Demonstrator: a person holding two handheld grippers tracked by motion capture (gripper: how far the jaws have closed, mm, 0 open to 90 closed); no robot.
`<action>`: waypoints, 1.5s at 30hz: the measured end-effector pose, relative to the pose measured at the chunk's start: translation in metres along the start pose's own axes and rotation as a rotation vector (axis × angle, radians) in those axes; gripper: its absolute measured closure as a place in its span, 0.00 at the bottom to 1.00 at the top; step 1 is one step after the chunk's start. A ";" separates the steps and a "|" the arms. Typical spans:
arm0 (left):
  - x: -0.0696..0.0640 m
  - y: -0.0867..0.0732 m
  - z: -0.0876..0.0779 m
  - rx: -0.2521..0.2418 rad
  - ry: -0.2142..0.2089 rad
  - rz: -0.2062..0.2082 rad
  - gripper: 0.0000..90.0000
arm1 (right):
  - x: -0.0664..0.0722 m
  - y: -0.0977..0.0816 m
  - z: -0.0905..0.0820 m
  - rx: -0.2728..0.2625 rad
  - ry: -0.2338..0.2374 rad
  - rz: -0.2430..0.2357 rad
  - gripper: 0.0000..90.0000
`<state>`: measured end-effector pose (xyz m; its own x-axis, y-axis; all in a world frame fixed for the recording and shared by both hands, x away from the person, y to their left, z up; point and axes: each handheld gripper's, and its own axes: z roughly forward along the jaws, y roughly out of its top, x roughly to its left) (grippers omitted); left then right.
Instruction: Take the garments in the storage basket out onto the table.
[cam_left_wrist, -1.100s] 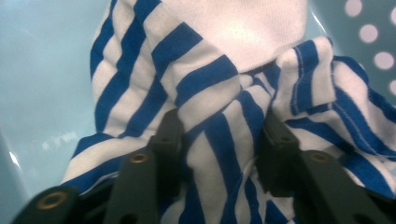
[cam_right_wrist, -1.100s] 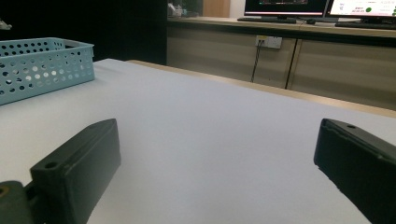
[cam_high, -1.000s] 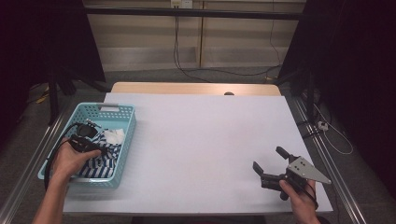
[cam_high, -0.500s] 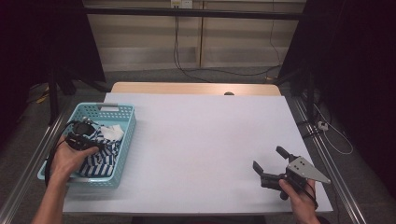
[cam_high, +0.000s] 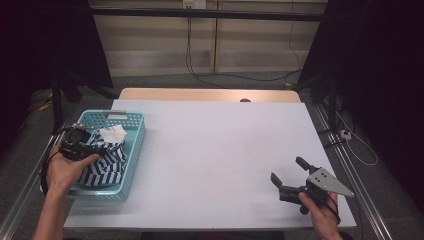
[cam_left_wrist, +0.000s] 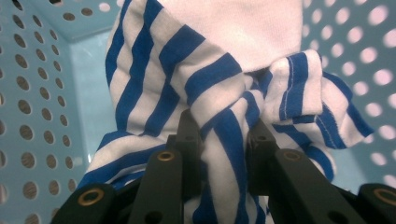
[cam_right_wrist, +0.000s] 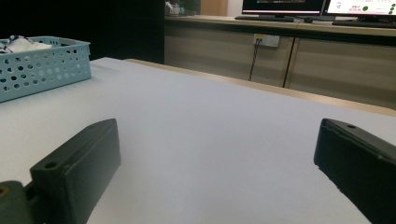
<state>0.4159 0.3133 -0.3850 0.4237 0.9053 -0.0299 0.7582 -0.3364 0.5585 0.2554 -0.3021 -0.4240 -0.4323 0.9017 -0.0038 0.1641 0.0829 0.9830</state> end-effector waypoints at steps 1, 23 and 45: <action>-0.001 -0.002 -0.001 -0.014 0.010 -0.004 0.81 | 0.000 0.000 0.000 0.000 0.000 0.000 0.00; -0.003 -0.012 -0.029 -0.248 0.035 -0.031 0.81 | 0.001 0.000 -0.002 -0.004 0.006 -0.007 0.00; -0.002 -0.024 -0.055 -0.567 0.077 -0.067 0.80 | 0.001 0.000 -0.003 -0.004 0.007 -0.011 0.00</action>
<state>0.3698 0.3335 -0.3529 0.3307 0.9432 -0.0318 0.3888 -0.1055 0.9153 0.2526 -0.3021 -0.4235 -0.4400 0.8979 -0.0136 0.1557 0.0912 0.9836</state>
